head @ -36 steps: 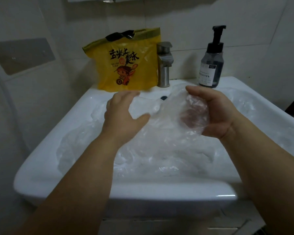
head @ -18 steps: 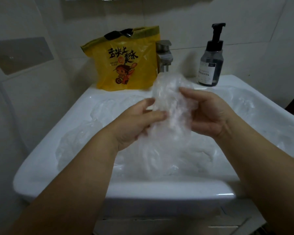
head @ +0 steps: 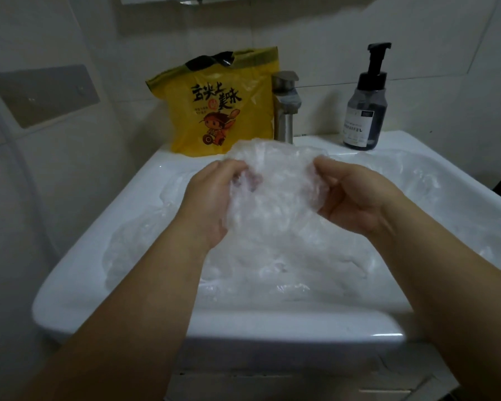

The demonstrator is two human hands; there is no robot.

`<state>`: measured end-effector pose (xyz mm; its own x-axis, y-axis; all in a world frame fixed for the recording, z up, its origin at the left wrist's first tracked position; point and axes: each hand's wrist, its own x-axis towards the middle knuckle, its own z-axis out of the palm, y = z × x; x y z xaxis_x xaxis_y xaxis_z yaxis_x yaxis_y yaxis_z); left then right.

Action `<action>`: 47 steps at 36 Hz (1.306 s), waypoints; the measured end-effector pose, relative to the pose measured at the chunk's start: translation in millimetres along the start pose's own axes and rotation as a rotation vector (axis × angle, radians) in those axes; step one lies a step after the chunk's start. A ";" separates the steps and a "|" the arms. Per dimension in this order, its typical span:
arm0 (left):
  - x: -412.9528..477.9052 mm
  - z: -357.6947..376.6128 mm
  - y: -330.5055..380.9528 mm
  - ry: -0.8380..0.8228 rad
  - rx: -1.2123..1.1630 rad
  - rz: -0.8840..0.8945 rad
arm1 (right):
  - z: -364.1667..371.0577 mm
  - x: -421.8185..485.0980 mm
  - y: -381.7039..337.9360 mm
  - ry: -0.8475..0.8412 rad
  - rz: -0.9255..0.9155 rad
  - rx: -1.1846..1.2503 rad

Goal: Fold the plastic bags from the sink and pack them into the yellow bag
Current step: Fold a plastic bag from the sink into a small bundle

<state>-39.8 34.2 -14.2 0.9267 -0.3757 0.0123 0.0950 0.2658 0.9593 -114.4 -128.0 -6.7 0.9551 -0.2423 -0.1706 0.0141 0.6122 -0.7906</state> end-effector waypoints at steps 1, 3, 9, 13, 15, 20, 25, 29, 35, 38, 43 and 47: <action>1.6 -1.3 1.3 0.037 -0.068 -0.001 | -0.6 0.5 -1.8 0.048 -0.026 0.057; 4.2 -4.1 3.5 0.090 -0.146 0.028 | -2.7 1.7 -3.3 0.129 -0.072 0.117; 4.2 -6.1 -3.0 0.122 0.042 0.152 | -1.8 -2.2 -1.6 -0.052 -0.123 -0.077; -1.0 -6.0 -0.1 0.043 0.099 0.197 | 0.0 -5.8 0.5 -0.061 -0.190 -0.185; -2.4 -5.5 2.2 -0.030 0.070 0.157 | 1.7 -7.0 0.0 -0.020 -0.203 -0.148; -1.5 -7.4 -0.7 0.024 0.221 0.119 | 0.4 -6.4 -1.7 0.018 -0.206 -0.135; -1.3 -13.7 -5.3 0.057 0.537 0.238 | -4.9 -4.9 1.0 -0.062 -0.166 -0.493; -2.0 -16.9 -8.4 0.138 0.759 0.308 | -8.9 0.9 7.9 0.133 -0.274 -0.994; -1.0 -20.3 -2.2 0.211 0.683 0.318 | -10.2 1.5 5.4 0.185 -0.345 -1.011; -0.8 -16.6 3.2 0.120 0.330 0.153 | -10.4 5.2 1.1 0.159 -0.270 -0.744; -3.1 -12.4 10.3 0.018 0.033 0.068 | -5.1 1.3 -1.3 -0.008 -0.232 -0.274; 0.2 -14.3 9.3 0.130 0.033 0.052 | -4.5 -0.2 0.0 0.093 -0.296 -0.321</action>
<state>-33.5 49.3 -9.3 0.9696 -0.2431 0.0271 0.0359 0.2512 0.9673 -115.9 -131.3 -9.3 0.8928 -0.4478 0.0495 0.1757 0.2449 -0.9535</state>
